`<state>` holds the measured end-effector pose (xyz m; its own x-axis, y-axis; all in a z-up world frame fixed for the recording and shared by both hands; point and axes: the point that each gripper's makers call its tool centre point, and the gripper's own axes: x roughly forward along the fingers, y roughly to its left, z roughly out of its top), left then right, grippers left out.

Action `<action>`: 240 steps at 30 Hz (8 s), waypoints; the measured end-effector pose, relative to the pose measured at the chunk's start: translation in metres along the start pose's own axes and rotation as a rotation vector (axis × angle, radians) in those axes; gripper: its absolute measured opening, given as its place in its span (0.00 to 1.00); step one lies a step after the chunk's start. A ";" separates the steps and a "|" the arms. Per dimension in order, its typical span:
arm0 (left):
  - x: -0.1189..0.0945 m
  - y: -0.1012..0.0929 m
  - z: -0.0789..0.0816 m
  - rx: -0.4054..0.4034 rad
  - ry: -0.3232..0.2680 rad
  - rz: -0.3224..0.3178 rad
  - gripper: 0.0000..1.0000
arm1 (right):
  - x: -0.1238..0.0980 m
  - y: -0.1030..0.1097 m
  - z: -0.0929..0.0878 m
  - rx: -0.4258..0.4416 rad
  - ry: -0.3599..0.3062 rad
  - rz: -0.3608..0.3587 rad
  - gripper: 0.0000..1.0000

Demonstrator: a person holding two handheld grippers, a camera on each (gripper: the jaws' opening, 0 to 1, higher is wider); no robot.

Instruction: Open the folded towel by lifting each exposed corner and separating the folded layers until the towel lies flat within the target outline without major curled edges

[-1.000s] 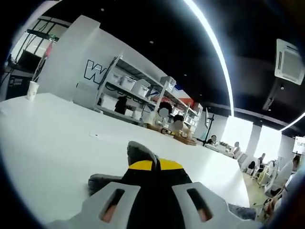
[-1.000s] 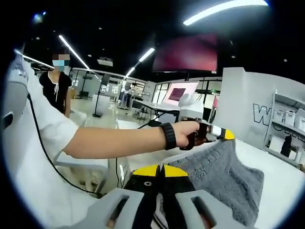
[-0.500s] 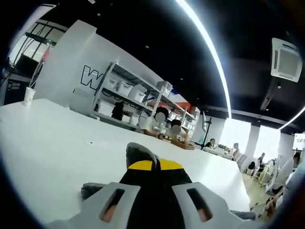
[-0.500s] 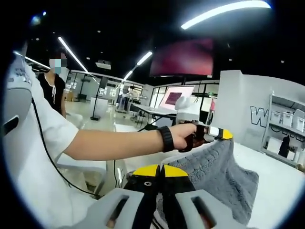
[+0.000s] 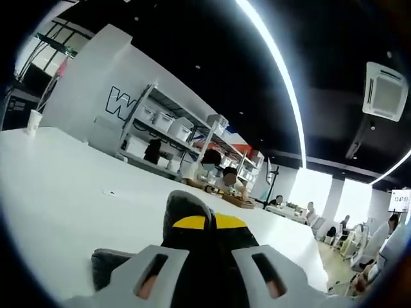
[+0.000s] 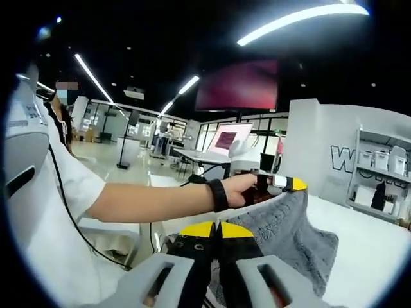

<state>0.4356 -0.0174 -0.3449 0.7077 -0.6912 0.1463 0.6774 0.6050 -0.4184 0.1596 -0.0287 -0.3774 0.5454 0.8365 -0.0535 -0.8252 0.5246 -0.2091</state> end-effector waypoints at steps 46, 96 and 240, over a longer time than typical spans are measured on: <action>0.036 -0.043 0.001 0.024 -0.005 -0.052 0.01 | -0.052 -0.043 0.032 -0.008 -0.073 -0.159 0.00; 0.075 -0.097 -0.007 0.034 0.017 -0.124 0.01 | -0.088 -0.073 0.049 0.007 -0.141 -0.300 0.00; 0.152 -0.152 -0.076 0.045 0.108 -0.219 0.01 | -0.191 -0.137 0.009 -0.104 0.148 -0.551 0.00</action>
<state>0.4251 -0.2442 -0.3272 0.5188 -0.8447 0.1318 0.8225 0.4511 -0.3465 0.1670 -0.2590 -0.3294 0.9114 0.4092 -0.0441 -0.3989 0.8518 -0.3395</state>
